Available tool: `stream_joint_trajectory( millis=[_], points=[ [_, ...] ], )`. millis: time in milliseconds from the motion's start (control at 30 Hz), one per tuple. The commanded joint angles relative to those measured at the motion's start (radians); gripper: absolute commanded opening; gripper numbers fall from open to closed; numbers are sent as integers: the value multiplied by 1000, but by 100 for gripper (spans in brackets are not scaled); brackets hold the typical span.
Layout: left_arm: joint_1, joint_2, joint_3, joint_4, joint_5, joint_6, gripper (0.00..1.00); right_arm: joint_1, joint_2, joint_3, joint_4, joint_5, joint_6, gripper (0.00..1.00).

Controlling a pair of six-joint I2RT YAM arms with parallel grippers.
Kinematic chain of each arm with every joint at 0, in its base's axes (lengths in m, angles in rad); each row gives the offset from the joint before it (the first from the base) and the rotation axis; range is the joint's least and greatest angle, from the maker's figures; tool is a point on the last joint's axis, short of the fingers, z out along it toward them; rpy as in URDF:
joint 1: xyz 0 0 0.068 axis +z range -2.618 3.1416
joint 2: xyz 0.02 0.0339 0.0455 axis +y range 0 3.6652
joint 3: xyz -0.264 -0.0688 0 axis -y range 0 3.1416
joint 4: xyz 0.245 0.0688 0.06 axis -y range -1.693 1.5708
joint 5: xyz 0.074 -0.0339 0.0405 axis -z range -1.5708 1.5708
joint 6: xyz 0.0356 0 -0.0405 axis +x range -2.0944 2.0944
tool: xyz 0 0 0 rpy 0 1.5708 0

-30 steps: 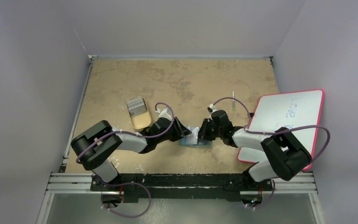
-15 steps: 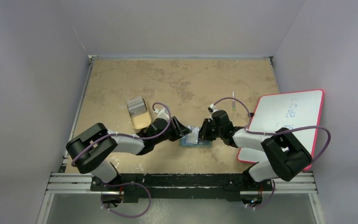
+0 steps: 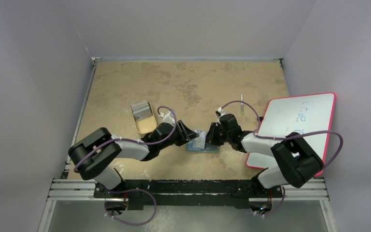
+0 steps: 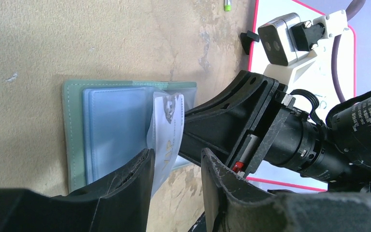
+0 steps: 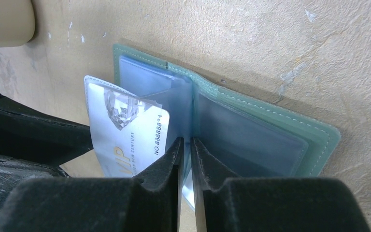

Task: Put the credit cards into the card holder
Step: Insert the credit card into the card holder.

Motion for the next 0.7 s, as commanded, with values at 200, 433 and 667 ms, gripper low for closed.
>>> stream_joint_trajectory(
  millis=[200, 433, 667],
  points=[
    [-34, -52, 37, 226, 86, -51, 39, 9, 16, 39, -96, 55, -43, 24],
    [-34, -58, 37, 189, 81, -28, 36, 8, -1, 49, -129, 81, -48, 31],
    [-34, -26, 40, 149, 86, 15, 14, 8, -11, 38, -101, 65, -52, 30]
  ],
)
